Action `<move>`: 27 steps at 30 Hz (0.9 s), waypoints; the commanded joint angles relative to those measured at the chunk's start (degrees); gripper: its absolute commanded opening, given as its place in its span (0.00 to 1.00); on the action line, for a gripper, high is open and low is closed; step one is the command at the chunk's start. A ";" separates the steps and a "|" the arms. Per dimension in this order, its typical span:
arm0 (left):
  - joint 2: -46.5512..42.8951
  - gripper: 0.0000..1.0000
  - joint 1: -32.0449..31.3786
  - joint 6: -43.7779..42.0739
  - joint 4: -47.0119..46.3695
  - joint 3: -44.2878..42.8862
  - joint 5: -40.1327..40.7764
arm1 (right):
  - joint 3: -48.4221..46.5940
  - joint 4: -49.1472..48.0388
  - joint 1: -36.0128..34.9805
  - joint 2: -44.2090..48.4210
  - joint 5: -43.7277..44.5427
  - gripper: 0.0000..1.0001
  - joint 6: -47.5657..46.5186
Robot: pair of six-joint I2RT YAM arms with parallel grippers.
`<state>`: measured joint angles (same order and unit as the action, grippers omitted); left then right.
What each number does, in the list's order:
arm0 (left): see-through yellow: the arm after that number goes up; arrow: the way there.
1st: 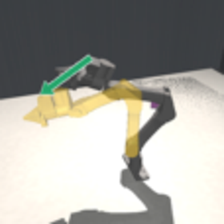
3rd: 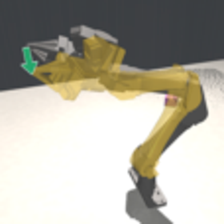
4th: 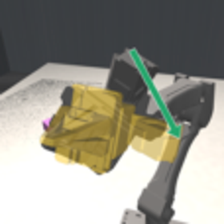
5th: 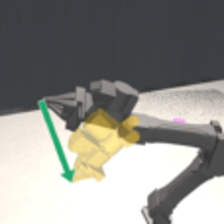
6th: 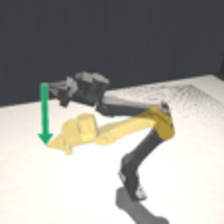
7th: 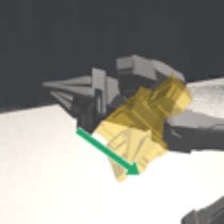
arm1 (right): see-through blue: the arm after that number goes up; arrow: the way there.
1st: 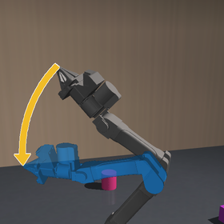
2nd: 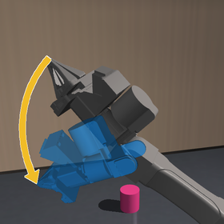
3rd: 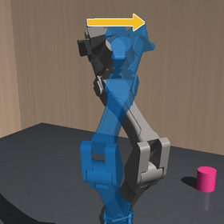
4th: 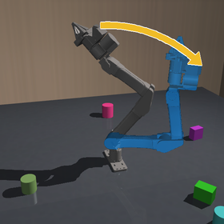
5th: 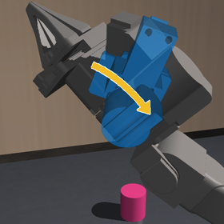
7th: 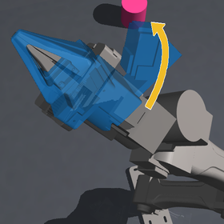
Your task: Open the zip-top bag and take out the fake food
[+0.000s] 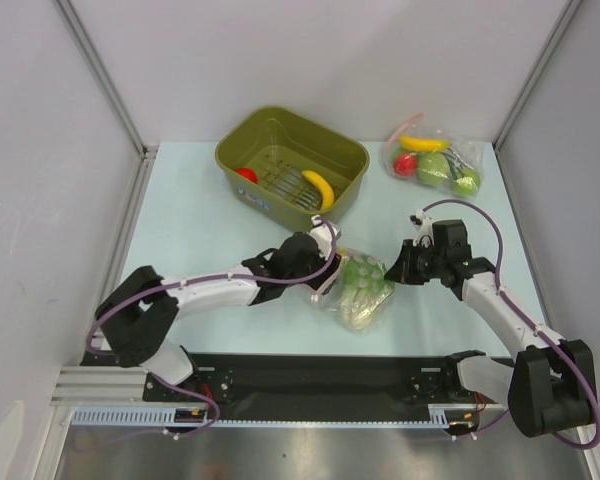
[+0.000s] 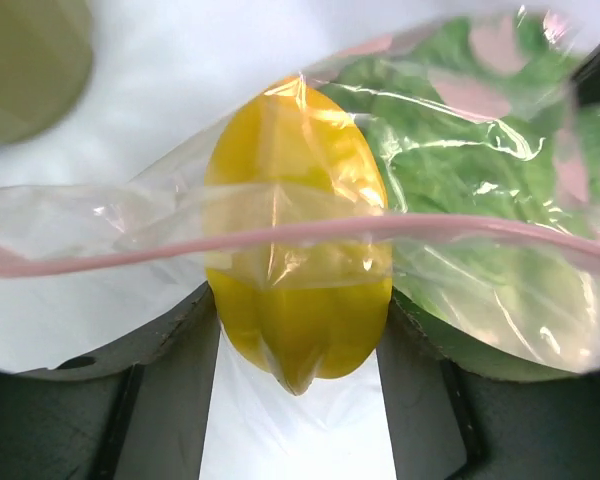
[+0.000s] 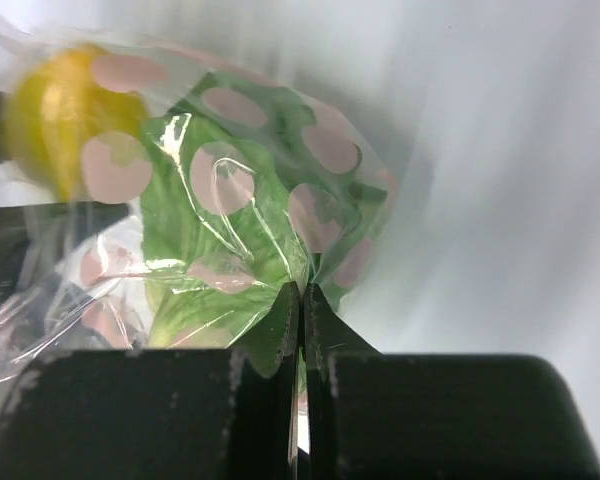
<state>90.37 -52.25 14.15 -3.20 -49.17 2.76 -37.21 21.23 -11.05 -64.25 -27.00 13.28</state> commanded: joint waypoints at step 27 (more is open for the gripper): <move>-6.80 0.75 3.38 6.06 -11.13 7.25 -11.65 | -1.81 0.56 0.68 1.67 0.64 0.00 -0.27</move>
<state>80.29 -48.64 18.22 -11.57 -38.52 -8.14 -37.21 22.00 -10.68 -63.79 -26.76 13.28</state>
